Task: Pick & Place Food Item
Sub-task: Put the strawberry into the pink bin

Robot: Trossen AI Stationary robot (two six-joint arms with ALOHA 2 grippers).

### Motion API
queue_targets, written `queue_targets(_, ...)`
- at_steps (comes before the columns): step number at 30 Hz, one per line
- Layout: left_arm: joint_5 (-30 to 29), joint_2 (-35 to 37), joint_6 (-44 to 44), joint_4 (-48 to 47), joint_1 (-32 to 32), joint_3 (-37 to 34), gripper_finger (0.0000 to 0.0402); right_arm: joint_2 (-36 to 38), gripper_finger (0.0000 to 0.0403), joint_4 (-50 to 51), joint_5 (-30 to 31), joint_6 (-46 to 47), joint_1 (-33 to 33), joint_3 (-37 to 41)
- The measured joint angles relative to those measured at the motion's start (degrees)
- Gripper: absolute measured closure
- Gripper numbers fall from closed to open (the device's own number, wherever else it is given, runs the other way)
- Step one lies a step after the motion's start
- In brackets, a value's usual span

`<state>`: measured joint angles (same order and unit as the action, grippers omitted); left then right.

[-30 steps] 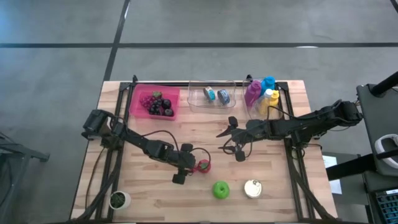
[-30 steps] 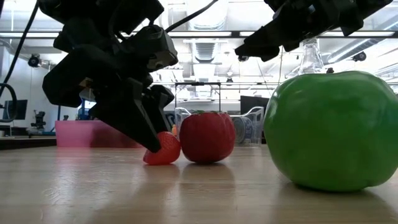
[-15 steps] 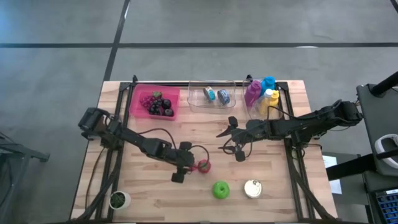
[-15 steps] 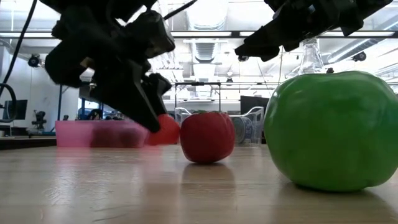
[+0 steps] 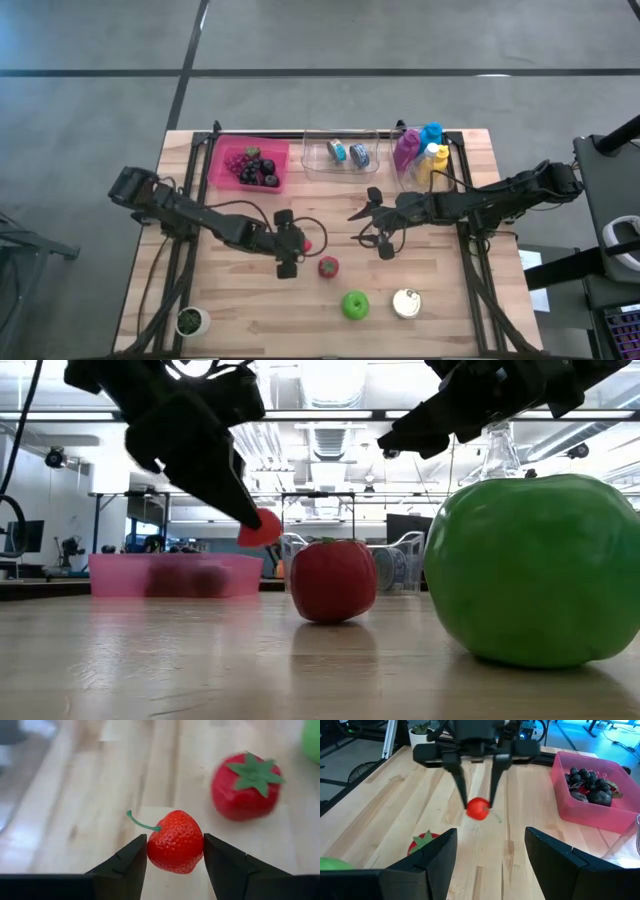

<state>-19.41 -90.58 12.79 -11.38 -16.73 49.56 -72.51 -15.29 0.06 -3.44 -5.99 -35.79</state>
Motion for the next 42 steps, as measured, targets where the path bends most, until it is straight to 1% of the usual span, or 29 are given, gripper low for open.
queue_targets(4, -5.65, 2.66, 4.28, -3.91, 0.04, -0.02, 0.0224, 0.00, 0.0174, 0.00, 0.02, 0.00, 0.01, 0.00)
queue_targets(10, -16.88, 6.98, 13.78, -11.06, 0.75, -0.09, 0.0218, 0.00, 0.0175, 0.02, 0.02, 0.00, 0.01, 0.00)
queue_targets(13, -20.57, 9.39, 18.19, -13.43, 2.43, -0.09, 0.0217, 0.00, 0.0174, 0.04, 0.01, 0.00, 0.00, 0.00)
queue_targets(16, -22.68, 11.14, 20.58, -15.10, 5.40, -0.09, 0.0218, 0.00, 0.0175, 0.04, 0.02, 0.00, 0.00, 0.00)
queue_targets(26, -22.14, 11.68, 20.67, -15.88, 20.79, -0.55, 0.0216, 0.00, 0.0174, 0.02, 0.01, 0.00, 0.01, 0.00)
queue_targets(30, -18.61, 11.68, 20.64, -15.17, 27.74, -1.45, 0.0218, 0.00, 0.0174, 0.02, 0.00, 0.00, 0.01, 0.00)
queue_targets(33, -15.76, 11.44, 20.59, -12.56, 32.13, -3.27, 0.0222, 0.00, 0.0175, 0.02, 0.02, 0.00, 0.01, 0.00)
queue_targets(37, -13.18, 11.25, 18.84, -5.81, 35.39, -5.98, 0.0219, 0.00, 0.0175, 0.02, 0.02, 0.00, 0.01, 0.00)
queue_targets(42, -12.90, 11.22, 16.64, -1.70, 36.18, -7.59, 0.0212, 0.00, 0.0175, 0.02, 0.00, 0.00, 0.01, 0.00)
